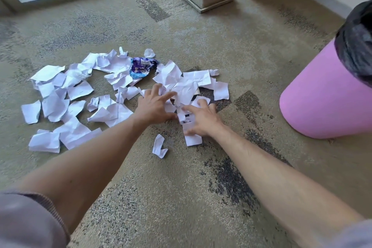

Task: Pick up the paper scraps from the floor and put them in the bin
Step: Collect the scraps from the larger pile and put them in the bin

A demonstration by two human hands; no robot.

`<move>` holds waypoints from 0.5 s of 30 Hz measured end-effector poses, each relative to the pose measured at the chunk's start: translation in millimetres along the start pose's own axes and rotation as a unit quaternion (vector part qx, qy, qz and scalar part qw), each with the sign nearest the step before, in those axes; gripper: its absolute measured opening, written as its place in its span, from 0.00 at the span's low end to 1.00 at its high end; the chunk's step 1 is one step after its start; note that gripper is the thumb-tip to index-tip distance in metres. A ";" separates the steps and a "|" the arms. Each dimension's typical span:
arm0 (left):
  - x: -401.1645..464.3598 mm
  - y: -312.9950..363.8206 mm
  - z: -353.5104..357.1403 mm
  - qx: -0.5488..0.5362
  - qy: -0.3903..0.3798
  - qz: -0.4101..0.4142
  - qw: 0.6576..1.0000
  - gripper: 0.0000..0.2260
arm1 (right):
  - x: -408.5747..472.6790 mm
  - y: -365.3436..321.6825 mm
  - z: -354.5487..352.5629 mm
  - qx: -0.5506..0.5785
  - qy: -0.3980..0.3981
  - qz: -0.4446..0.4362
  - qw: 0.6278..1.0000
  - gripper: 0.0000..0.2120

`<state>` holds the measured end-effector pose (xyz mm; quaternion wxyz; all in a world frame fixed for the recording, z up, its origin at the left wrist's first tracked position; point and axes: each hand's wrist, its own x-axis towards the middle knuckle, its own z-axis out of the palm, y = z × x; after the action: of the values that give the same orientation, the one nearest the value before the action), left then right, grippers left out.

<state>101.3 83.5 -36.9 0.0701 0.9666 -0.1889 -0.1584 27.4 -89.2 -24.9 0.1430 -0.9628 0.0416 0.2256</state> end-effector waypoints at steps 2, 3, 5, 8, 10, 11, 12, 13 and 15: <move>3.2 -1.7 -3.4 0.008 -0.005 -0.002 1.000 0.31 | 1.0 -0.1 -1.3 0.032 0.009 -0.006 0.999 0.36; 3.9 -2.6 -4.5 0.008 -0.008 -0.001 1.000 0.28 | 1.9 0.2 -0.3 0.051 0.017 -0.009 0.998 0.33; 2.4 -4.8 -4.8 -0.007 0.000 0.003 1.000 0.21 | 3.3 0.1 2.3 0.093 0.044 -0.014 0.995 0.25; -4.0 -6.6 -3.2 -0.082 0.027 0.012 0.996 0.14 | 2.1 -0.9 6.5 0.161 0.088 -0.008 0.983 0.18; -8.5 -6.6 -3.1 -0.112 0.044 0.023 0.992 0.13 | 0.1 -0.9 7.2 0.209 0.109 0.013 0.972 0.16; -10.4 -6.7 -3.0 -0.119 0.056 0.026 0.991 0.13 | -1.0 -0.7 6.9 0.233 0.116 0.021 0.965 0.16; -12.0 -7.2 -2.9 -0.125 0.070 0.025 0.989 0.14 | -2.4 -0.8 6.3 0.254 0.124 0.026 0.959 0.15; -14.0 -7.2 -3.5 -0.133 0.082 0.016 0.988 0.15 | -4.0 -0.9 5.6 0.269 0.131 0.031 0.954 0.15; -17.5 -6.2 -4.3 -0.160 0.106 -0.013 0.981 0.16 | -7.8 -0.4 4.8 0.303 0.146 0.043 0.941 0.12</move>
<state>89.5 96.3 -29.2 0.2417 0.9565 -0.1402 -0.0836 18.4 -87.3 -25.4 0.4105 -0.8935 0.1700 0.0655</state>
